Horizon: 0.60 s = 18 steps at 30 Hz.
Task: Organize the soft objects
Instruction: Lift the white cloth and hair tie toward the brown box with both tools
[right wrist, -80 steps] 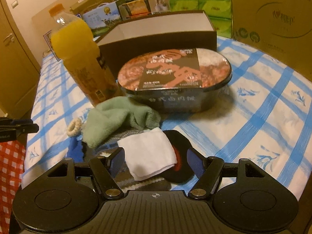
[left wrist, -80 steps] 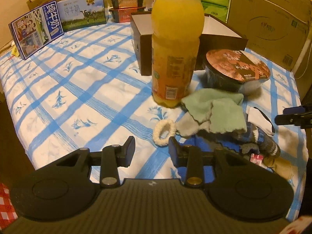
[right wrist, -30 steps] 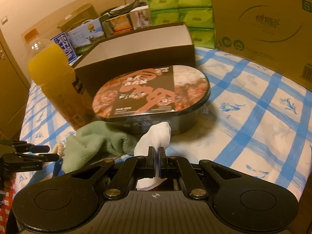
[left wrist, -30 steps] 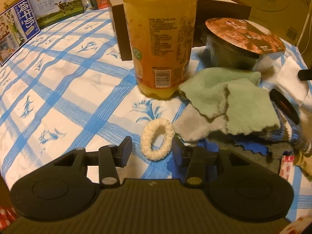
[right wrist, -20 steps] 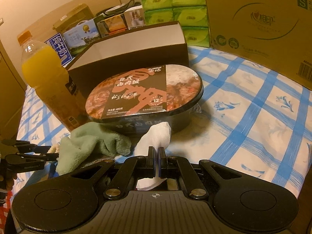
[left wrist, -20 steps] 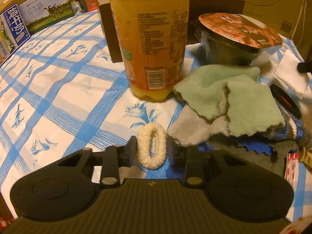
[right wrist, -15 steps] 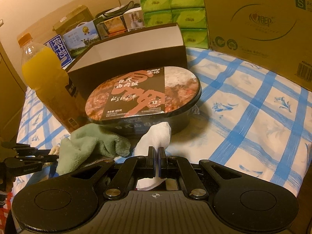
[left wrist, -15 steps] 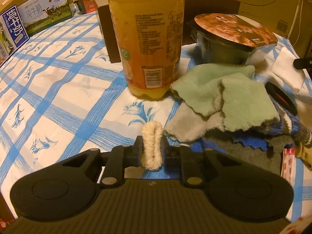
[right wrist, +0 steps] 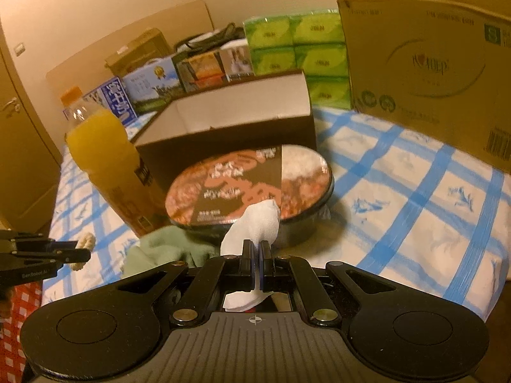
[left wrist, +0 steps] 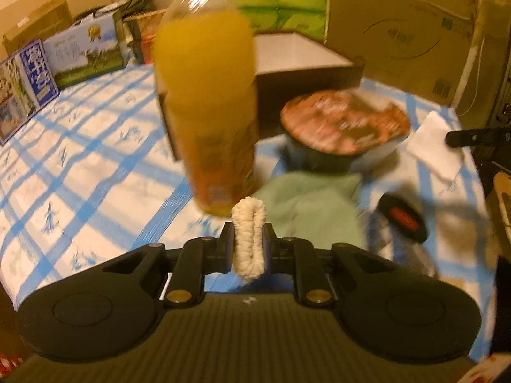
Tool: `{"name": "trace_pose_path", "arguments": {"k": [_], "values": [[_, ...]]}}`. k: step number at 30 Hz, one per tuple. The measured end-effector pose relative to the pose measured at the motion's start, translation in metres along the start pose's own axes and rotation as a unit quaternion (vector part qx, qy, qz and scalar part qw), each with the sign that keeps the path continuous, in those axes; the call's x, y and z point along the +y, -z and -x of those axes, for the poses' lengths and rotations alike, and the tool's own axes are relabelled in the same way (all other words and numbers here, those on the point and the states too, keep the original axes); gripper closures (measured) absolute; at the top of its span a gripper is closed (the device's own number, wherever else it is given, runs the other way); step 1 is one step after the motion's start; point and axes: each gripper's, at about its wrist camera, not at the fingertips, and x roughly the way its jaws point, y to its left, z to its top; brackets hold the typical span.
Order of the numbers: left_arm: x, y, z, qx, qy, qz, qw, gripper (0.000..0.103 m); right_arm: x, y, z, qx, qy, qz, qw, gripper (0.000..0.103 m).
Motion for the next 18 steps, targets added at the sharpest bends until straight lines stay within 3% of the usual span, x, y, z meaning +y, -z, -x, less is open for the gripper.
{"name": "trace_pose_path", "arguments": {"k": [4, 11, 18], "values": [[-0.028, -0.029, 0.005, -0.015, 0.019, 0.001, 0.9997, 0.087, -0.005, -0.014, 0.013, -0.016, -0.006, 0.008, 1.0, 0.101], [-0.071, -0.091, -0.01, -0.044, 0.02, 0.004, 0.9988, 0.086, -0.02, -0.056, 0.019, -0.054, -0.015, 0.028, 0.998, 0.101], [-0.085, -0.155, -0.039, -0.053, -0.01, 0.022, 0.9983, 0.086, -0.04, -0.112, -0.002, -0.091, -0.036, 0.03, 0.995, 0.101]]}}
